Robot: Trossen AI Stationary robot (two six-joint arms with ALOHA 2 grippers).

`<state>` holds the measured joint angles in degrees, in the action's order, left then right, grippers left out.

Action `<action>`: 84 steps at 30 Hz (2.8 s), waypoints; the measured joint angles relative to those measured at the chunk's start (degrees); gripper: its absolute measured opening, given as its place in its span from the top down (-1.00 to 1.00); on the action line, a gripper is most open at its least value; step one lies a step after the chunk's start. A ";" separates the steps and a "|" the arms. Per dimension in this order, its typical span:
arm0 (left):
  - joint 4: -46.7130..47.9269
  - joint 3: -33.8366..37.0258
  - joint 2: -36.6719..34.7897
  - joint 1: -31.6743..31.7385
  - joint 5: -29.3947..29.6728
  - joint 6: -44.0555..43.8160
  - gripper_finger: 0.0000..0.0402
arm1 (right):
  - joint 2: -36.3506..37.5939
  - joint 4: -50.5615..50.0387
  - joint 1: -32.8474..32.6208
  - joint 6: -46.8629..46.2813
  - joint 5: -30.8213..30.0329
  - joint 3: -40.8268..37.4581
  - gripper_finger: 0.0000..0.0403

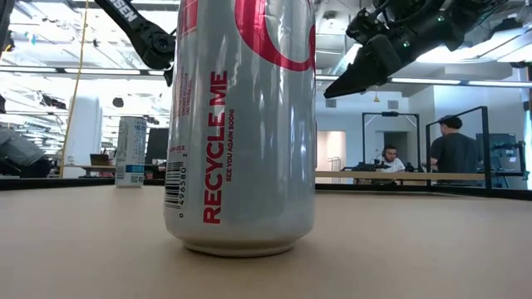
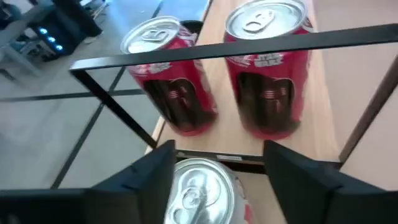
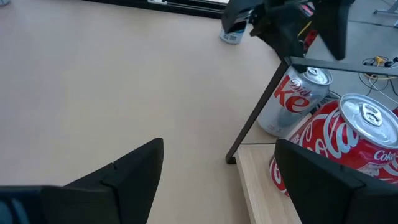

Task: Place canned beverage on shelf
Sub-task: Put the top silver soda can on the shelf

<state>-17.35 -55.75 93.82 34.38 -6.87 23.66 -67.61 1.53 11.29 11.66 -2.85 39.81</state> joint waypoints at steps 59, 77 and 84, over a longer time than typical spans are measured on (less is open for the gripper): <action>6.97 0.05 4.59 -0.37 3.30 -11.19 -0.39 | 0.00 -1.06 -0.63 -0.20 0.40 0.00 -0.64; 14.19 0.13 -7.65 -25.69 -5.77 -9.81 -0.39 | -1.07 -1.47 -1.18 0.70 1.40 -0.02 -0.64; -6.77 -2.16 4.98 -30.59 -0.34 -10.43 -0.39 | 2.19 -15.55 -2.34 -1.12 1.40 3.57 -0.64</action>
<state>-24.12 -57.90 98.80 3.78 -7.22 13.23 -65.42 -14.02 8.95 10.54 -1.45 43.39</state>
